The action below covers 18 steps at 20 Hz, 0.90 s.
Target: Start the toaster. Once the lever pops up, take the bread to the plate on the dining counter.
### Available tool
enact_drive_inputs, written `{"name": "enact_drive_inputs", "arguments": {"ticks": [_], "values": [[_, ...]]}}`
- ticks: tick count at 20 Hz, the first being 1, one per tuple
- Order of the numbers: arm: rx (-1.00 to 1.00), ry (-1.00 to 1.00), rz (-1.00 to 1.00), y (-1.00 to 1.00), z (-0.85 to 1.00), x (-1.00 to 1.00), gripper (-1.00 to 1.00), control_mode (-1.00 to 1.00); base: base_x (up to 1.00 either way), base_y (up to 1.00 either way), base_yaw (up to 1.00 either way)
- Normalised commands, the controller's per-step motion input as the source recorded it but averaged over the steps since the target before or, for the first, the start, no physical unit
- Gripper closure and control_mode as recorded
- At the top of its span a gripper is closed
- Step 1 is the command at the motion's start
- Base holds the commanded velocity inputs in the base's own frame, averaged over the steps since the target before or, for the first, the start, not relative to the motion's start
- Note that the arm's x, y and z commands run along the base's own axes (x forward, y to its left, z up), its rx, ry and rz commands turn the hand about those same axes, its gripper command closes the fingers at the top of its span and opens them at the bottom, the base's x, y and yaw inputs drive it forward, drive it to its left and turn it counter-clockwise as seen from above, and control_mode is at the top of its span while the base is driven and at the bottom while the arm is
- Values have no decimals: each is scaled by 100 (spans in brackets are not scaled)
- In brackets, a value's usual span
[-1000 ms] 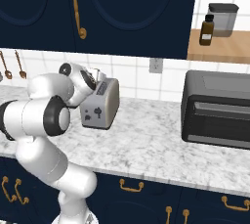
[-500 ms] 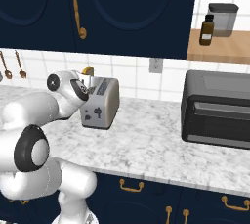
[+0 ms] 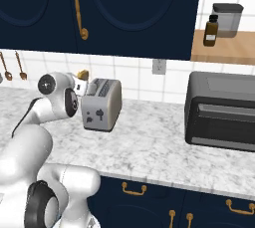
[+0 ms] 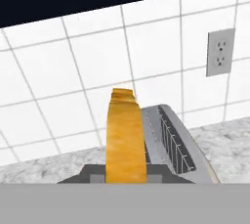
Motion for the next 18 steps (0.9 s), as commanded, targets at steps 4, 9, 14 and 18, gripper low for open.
{"name": "enact_drive_inputs", "arguments": {"ticks": [4,9,14,18], "values": [[8,26,0,0,100,-66,100,-100,0,0,0],[5,21,-4,0,78,-92,100,-100,0,0,0],[0,16,-6,-19,43,-100,100,-100,0,0,0],[0,14,-4,-31,9,-98,100,-100,0,0,0]]}}
